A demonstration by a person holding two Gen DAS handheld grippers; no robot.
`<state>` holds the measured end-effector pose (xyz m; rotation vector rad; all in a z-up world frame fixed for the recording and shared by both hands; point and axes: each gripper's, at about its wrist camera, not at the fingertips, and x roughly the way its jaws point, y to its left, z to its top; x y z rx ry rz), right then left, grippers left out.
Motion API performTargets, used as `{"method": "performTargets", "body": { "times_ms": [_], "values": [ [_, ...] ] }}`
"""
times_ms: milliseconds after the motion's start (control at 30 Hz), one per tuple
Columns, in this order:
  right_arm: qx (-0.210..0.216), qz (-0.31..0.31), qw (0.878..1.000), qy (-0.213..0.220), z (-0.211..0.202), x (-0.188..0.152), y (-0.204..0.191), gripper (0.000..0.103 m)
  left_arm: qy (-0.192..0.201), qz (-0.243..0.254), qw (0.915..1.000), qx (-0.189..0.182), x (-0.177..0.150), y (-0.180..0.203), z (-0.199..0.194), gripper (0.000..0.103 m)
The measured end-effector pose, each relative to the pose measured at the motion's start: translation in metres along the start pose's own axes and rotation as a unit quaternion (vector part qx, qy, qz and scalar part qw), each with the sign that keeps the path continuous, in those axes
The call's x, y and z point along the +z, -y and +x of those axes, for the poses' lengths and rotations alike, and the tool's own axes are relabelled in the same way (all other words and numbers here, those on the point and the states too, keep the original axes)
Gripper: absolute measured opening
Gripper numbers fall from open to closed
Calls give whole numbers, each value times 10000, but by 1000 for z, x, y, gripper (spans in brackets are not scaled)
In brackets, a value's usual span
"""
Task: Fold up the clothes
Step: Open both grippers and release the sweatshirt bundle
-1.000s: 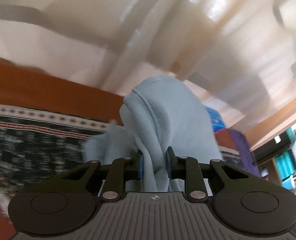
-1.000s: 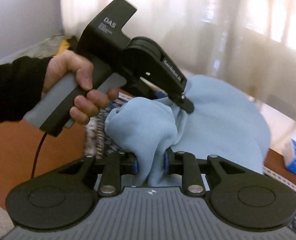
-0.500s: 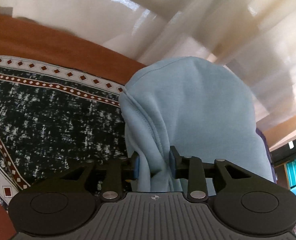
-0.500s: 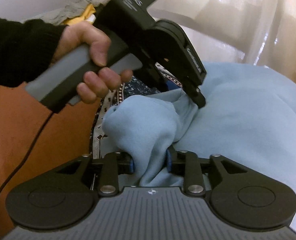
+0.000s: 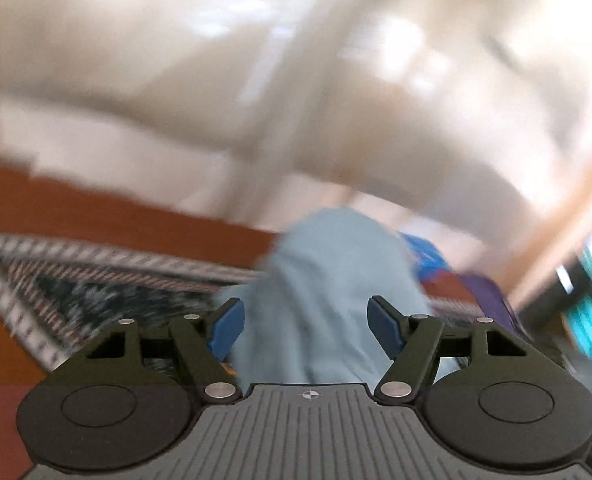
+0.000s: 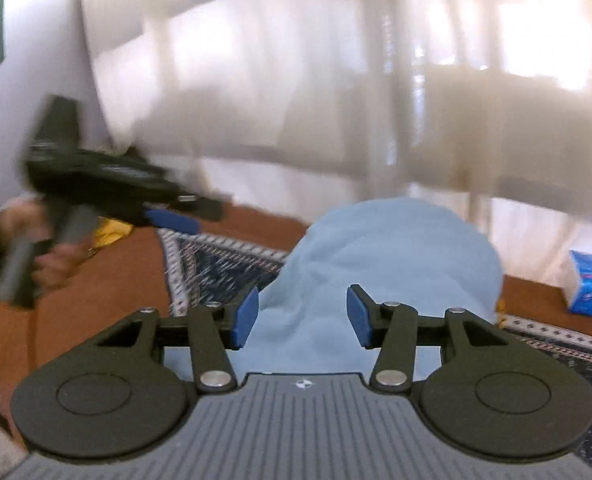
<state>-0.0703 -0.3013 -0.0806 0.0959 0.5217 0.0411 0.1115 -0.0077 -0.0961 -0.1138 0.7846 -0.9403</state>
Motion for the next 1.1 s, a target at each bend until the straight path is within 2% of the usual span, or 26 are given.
{"method": "performTargets", "body": {
  "times_ms": [100, 233, 367, 467, 533, 633, 733, 867, 933, 1000, 1100],
  "values": [
    [-254, -23, 9996, -81, 8, -15, 10, 54, -202, 750, 9966, -262, -15, 47, 14, 81],
    [-388, -43, 9986, -351, 32, -37, 16, 54, -557, 1163, 9916, -89, -44, 68, 49, 80],
    [-239, -439, 9971, -579, 47, -62, 8, 58, -763, 487, 9958, 112, -53, 43, 61, 79],
    [78, -846, 9936, -743, 62, -69, -4, 58, -589, 247, 9979, 88, -44, 32, 50, 79],
    [184, -1087, 9912, -732, 66, -76, -14, 58, -477, 265, 9985, 70, -36, 32, 46, 80],
    [174, -1265, 9897, -643, 73, -83, -20, 58, -494, 362, 9981, -40, -24, 39, 62, 80],
    [175, -1464, 9874, -575, 72, -86, -23, 58, -802, 436, 9956, -208, -23, 41, 92, 80],
    [200, -1463, 9879, -478, 62, -83, -16, 58, -1234, 819, 9889, -83, -41, 38, 128, 75],
    [244, -1477, 9877, -460, 50, -81, -14, 57, -1257, 742, 9893, -77, -47, 31, 133, 77],
    [283, -1492, 9877, -371, 29, -81, -11, 67, -1218, 712, 9899, -102, -50, 28, 131, 77],
    [192, -1338, 9907, -123, -10, -77, 3, 64, -1203, 687, 9903, -78, -53, 25, 130, 77]
  ]
}}
